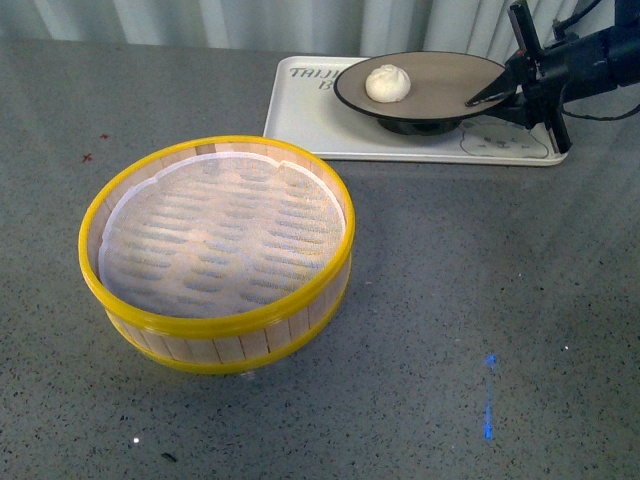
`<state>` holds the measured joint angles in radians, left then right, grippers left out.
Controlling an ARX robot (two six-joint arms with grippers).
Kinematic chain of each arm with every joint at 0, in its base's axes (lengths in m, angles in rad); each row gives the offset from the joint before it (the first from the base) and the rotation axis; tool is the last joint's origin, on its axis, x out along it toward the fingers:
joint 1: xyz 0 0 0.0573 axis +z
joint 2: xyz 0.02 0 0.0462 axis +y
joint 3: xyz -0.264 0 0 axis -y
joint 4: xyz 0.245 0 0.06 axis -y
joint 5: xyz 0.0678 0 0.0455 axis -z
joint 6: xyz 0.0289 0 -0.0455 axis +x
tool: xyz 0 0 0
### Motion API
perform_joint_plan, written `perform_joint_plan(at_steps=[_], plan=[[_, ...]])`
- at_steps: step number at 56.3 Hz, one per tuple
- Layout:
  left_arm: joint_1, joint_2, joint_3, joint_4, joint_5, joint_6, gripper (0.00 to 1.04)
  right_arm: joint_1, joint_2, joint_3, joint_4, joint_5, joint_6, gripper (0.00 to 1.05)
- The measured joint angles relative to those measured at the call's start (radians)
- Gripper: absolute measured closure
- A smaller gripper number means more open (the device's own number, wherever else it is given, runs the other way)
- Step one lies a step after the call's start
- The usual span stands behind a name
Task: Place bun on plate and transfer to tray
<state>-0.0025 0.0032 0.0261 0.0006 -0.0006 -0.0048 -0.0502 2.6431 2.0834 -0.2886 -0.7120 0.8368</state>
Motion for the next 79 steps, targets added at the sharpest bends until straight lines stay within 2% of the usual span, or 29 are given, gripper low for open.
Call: perform_joint_plan(at_steps=[10, 14, 21, 28, 45, 54, 60, 66, 79], plan=[[0.0, 0.0, 0.0, 0.0, 0.0, 0.0, 0.07, -0.003, -0.003, -0.006, 0.006, 0.023, -0.028, 0.61], [0.0, 0.0, 0.0, 0.0, 0.0, 0.0, 0.07, -0.008, -0.007, -0.007, -0.017, 0.049, -0.067, 0.51], [0.0, 0.0, 0.0, 0.0, 0.0, 0.0, 0.07, -0.026, -0.049, -0.032, -0.037, 0.119, -0.155, 0.24], [0.0, 0.0, 0.0, 0.0, 0.0, 0.0, 0.07, -0.035, -0.098, -0.078, -0.041, 0.179, -0.229, 0.07], [0.0, 0.0, 0.0, 0.0, 0.0, 0.0, 0.07, -0.051, -0.255, -0.299, 0.05, 0.316, -0.394, 0.09], [0.0, 0.0, 0.0, 0.0, 0.0, 0.0, 0.07, -0.056, -0.406, -0.48, 0.157, 0.454, -0.525, 0.09], [0.0, 0.0, 0.0, 0.0, 0.0, 0.0, 0.07, -0.059, -0.544, -0.628, 0.261, 0.548, -0.623, 0.09], [0.0, 0.0, 0.0, 0.0, 0.0, 0.0, 0.07, -0.054, -0.758, -0.87, 0.413, 0.677, -0.769, 0.09], [0.0, 0.0, 0.0, 0.0, 0.0, 0.0, 0.07, -0.027, -1.015, -1.234, 0.618, 0.817, -0.927, 0.09]])
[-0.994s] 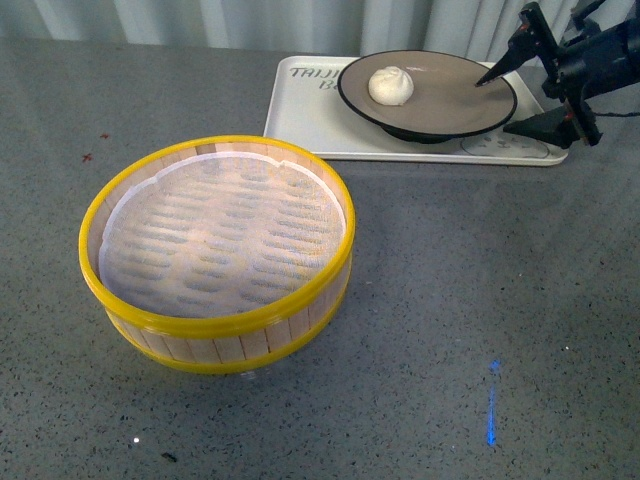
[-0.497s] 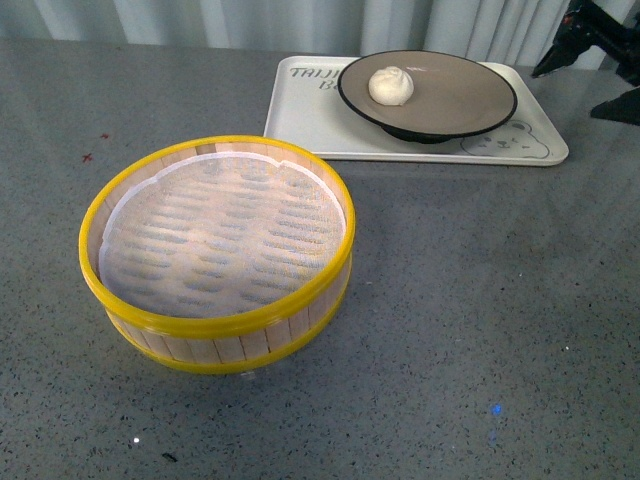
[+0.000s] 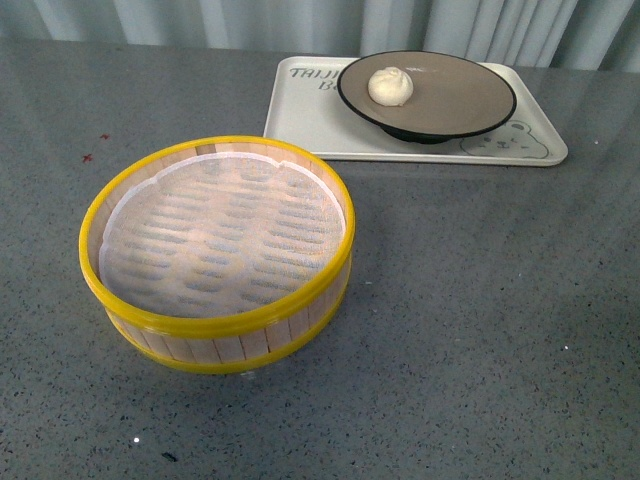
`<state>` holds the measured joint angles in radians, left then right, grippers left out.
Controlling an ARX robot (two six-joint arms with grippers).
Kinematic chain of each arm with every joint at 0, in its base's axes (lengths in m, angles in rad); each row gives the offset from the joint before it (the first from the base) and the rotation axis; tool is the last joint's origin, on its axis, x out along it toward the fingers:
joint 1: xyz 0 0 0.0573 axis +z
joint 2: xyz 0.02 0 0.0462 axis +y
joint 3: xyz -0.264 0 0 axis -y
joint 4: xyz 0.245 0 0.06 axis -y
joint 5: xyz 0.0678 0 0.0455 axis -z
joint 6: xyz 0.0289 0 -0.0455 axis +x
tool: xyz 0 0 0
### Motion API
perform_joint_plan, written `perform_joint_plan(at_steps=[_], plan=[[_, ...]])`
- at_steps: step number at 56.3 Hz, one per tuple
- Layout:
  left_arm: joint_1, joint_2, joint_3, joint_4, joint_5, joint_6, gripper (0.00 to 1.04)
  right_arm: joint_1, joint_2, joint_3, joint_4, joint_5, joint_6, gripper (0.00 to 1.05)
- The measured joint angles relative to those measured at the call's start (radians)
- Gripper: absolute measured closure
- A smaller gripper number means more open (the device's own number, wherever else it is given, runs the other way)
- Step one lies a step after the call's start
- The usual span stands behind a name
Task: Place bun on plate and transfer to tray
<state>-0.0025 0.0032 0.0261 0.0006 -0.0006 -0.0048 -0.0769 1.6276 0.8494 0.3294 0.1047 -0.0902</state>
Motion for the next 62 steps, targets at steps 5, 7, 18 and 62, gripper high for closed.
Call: perform_joint_plan(at_steps=[5, 7, 18, 62], plan=[[0.0, 0.0, 0.0, 0.0, 0.0, 0.0, 0.07, 0.003, -0.079, -0.114, 0.072, 0.04, -0.039, 0.09], [0.0, 0.0, 0.0, 0.0, 0.0, 0.0, 0.07, 0.003, -0.105, -0.148, 0.086, 0.041, -0.047, 0.09], [0.0, 0.0, 0.0, 0.0, -0.001, 0.0, 0.07, -0.015, -0.233, -0.438, 0.502, -0.166, 0.014, 0.25], [0.0, 0.0, 0.0, 0.0, 0.0, 0.0, 0.07, 0.074, -0.886, -0.836, 0.382, -0.106, 0.08, 1.03]])
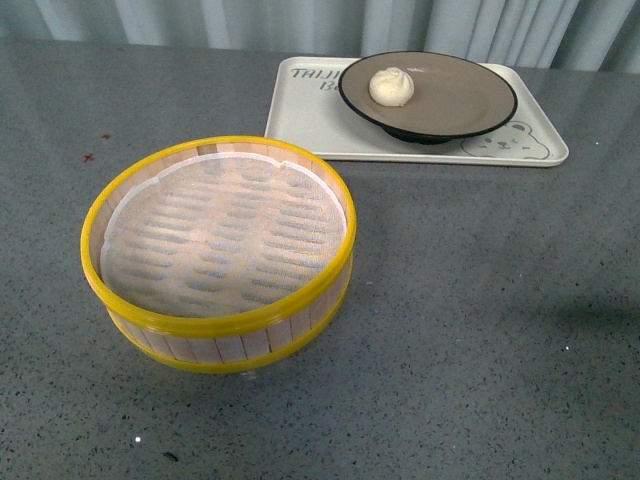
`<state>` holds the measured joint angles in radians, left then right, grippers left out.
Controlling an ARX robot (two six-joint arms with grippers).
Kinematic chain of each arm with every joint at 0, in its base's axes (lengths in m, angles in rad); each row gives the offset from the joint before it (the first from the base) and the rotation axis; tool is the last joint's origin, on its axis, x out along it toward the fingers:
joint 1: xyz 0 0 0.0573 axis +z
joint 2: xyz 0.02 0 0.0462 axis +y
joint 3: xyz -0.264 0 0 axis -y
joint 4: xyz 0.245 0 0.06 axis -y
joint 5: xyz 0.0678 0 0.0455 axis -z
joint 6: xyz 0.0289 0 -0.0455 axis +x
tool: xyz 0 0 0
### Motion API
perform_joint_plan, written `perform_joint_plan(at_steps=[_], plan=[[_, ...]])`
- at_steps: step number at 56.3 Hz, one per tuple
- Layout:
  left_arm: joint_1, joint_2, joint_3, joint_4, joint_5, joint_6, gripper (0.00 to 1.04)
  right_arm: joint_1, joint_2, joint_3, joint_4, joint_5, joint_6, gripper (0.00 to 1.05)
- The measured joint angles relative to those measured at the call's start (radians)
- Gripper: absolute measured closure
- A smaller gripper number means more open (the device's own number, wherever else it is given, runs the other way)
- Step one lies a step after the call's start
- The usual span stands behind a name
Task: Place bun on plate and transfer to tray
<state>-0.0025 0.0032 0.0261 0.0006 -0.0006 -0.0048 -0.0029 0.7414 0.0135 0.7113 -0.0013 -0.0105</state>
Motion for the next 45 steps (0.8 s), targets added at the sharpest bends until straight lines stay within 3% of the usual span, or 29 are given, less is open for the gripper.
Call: perform_joint_plan(at_steps=[25, 45], plan=[[0.0, 0.0, 0.0, 0.0, 0.0, 0.0, 0.07, 0.0, -0.312, -0.008, -0.283, 0.0, 0.0, 1.03], [0.0, 0.0, 0.0, 0.0, 0.0, 0.0, 0.07, 0.0, -0.456, -0.008, -0.423, 0.0, 0.0, 1.03]])
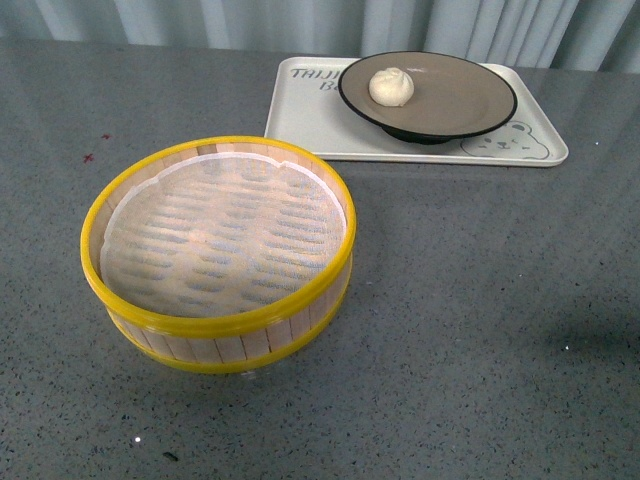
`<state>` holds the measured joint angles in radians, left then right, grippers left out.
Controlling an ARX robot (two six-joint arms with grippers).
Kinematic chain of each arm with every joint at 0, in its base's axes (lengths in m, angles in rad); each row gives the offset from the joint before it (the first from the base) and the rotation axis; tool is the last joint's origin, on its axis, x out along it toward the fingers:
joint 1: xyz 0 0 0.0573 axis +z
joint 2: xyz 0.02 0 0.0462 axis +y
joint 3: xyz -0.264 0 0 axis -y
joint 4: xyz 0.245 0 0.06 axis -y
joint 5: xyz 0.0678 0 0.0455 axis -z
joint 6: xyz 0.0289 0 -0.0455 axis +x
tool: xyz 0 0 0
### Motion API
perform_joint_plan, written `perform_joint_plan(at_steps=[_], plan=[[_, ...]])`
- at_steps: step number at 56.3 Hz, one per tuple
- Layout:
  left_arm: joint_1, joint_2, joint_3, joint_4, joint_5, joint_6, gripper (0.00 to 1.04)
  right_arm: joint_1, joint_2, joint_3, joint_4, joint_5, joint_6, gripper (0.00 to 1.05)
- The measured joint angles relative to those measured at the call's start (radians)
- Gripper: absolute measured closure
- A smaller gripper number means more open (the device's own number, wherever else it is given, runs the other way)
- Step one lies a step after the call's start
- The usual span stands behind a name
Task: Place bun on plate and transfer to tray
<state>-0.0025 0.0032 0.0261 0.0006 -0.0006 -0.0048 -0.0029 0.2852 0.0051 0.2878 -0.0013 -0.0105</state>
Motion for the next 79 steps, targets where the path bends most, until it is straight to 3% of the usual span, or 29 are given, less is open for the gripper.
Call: perform_joint_plan(at_steps=[25, 30, 44, 75, 79], plan=[[0.0, 0.0, 0.0, 0.0, 0.0, 0.0, 0.07, 0.0, -0.117, 0.0, -0.117, 0.0, 0.0, 1.03], [0.0, 0.0, 0.0, 0.0, 0.0, 0.0, 0.07, 0.0, -0.233, 0.0, -0.269, -0.001, 0.0, 1.03], [0.0, 0.0, 0.0, 0.0, 0.0, 0.0, 0.07, 0.0, -0.28, 0.0, -0.286, 0.0, -0.001, 1.02], [0.0, 0.0, 0.0, 0.0, 0.0, 0.0, 0.07, 0.0, -0.281, 0.0, -0.287, 0.0, 0.0, 0.09], [0.0, 0.0, 0.0, 0.0, 0.0, 0.0, 0.07, 0.0, -0.281, 0.0, -0.287, 0.0, 0.001, 0.09]])
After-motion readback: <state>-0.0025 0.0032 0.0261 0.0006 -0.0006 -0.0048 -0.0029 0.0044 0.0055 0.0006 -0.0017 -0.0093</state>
